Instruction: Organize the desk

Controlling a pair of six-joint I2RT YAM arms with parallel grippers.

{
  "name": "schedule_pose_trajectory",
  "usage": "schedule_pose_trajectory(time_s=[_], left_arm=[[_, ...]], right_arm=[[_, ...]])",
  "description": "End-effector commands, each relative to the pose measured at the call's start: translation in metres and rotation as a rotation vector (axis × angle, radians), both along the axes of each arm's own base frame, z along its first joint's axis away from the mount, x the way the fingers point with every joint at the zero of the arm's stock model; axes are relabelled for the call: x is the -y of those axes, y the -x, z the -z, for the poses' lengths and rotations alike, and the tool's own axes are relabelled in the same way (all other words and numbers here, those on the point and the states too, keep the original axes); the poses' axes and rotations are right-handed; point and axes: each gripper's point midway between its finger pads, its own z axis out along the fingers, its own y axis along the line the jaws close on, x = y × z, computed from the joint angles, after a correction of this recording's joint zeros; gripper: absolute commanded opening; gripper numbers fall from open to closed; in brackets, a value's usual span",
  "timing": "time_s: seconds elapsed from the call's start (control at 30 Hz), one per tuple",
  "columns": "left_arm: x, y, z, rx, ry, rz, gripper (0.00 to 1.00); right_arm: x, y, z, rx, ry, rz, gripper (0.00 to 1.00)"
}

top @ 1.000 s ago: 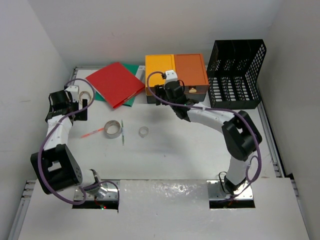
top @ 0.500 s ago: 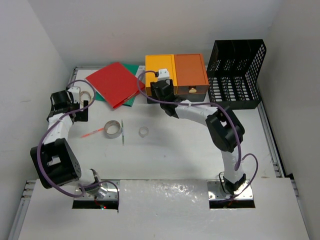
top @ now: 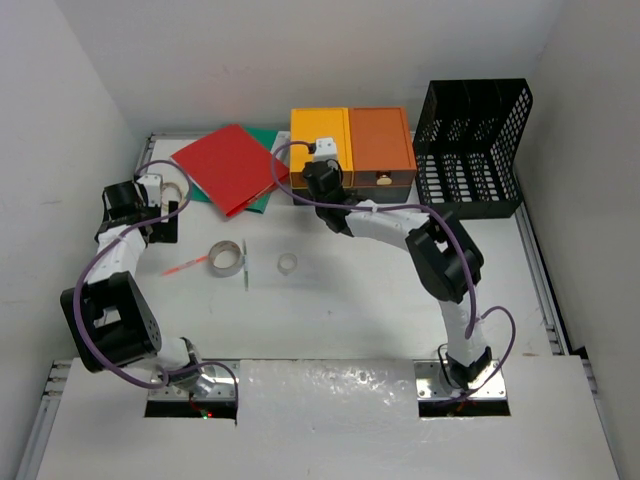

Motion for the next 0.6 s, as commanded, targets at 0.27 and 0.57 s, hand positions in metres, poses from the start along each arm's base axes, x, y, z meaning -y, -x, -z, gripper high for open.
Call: schedule_pose_trajectory(time_s=[0.27, 0.57], left_arm=[[-0.001, -0.014, -0.005, 0.052, 0.012, 0.016, 1.0], [0.016, -0.021, -0.009, 0.076, 0.079, 0.096, 0.99]], right_arm=[[0.004, 0.025, -0.011, 0.022, -0.104, 0.01, 0.0], [0.007, 0.075, 0.004, -0.033, -0.119, -0.048, 0.0]])
